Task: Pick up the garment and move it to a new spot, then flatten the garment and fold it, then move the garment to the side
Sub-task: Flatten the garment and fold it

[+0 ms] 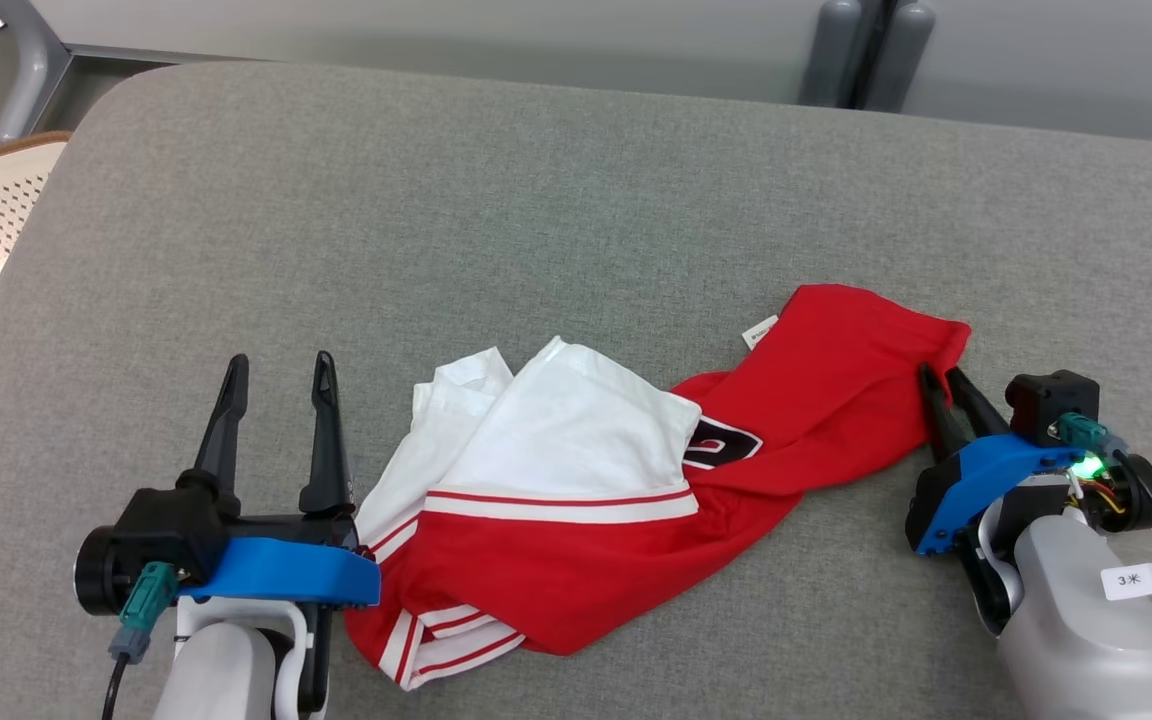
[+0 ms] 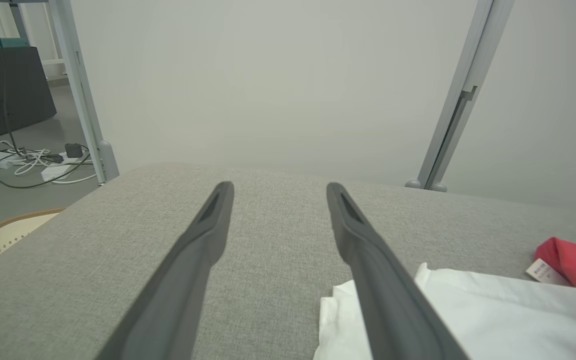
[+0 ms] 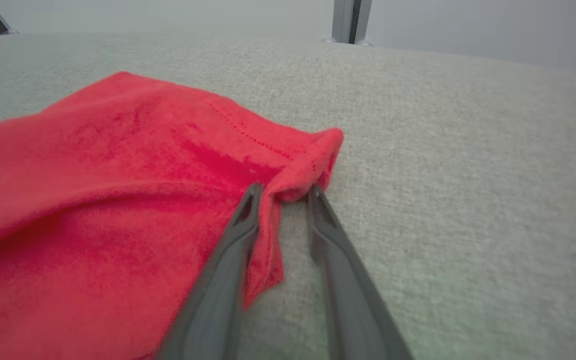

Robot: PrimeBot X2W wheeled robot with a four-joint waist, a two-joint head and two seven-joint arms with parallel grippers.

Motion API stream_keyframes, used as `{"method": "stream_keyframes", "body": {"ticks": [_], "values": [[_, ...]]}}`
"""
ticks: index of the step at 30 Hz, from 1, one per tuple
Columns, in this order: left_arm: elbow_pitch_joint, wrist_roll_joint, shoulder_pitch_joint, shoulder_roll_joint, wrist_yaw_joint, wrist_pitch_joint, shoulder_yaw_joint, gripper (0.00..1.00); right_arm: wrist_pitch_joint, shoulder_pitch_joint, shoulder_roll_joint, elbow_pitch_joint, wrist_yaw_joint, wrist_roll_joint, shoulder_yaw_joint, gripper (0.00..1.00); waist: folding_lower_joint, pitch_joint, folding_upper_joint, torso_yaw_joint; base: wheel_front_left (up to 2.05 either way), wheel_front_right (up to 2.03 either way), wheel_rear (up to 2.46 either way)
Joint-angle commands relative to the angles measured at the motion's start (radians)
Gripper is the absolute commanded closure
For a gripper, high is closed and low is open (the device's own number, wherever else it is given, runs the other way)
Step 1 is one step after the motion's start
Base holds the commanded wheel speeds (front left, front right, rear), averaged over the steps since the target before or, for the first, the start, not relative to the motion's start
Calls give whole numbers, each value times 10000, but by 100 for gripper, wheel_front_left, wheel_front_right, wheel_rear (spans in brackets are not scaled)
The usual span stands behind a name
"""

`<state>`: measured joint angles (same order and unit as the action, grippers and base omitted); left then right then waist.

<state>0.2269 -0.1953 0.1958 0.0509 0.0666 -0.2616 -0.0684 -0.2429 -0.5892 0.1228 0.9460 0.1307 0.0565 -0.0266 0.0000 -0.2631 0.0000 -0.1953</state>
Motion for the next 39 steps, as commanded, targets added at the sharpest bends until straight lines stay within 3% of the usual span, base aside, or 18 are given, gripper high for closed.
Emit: {"method": "stream_keyframes", "body": {"ticks": [1, 8, 16, 27, 34, 35, 36, 39], "values": [[20, -15, 88, -10, -61, -49, 56, 0, -83, -133, 0, 74, 0, 103, 51, 100, 0, 51, 0, 63, 0, 0, 0], [65, 76, -306, -11, -32, -49, 236, 0, -225, 368, 228, -445, 0, 470, 173, 100, 0, 529, 0, 615, 0, 0, 0], [65, 176, -705, -8, 17, -49, 425, 0, -234, 2345, 513, -2641, 0, 1071, -114, 100, 0, 1024, 0, 1384, 0, 0, 0], [49, 241, -844, -8, 106, -49, 527, 0, 773, 5334, 45, -5705, 0, 1377, -1409, 100, 0, 1162, 0, 2023, 0, 0, 0], [77, 269, -801, -8, 174, -50, 503, 0, 1519, 6548, -361, -6857, 0, 1295, -2086, 100, 0, 1174, 0, 2080, 0, 0, 0], [79, 280, -799, -8, 189, -49, 522, 0, 1553, 6601, -410, -7001, 1, 1202, -2101, 66, 0, 1173, 0, 2081, 0, 0, 0], [81, 297, -793, -8, 200, -49, 536, 0, 1563, 6583, -458, -7144, 1, 1165, -2137, 0, 0, 1170, 0, 2077, 0, 0, 0], [101, 370, -737, -8, 226, -49, 577, 0, 1424, 6496, -543, -7553, 1, 988, -2227, 0, 0, 1169, 0, 2021, 0, 0, 0]]}}
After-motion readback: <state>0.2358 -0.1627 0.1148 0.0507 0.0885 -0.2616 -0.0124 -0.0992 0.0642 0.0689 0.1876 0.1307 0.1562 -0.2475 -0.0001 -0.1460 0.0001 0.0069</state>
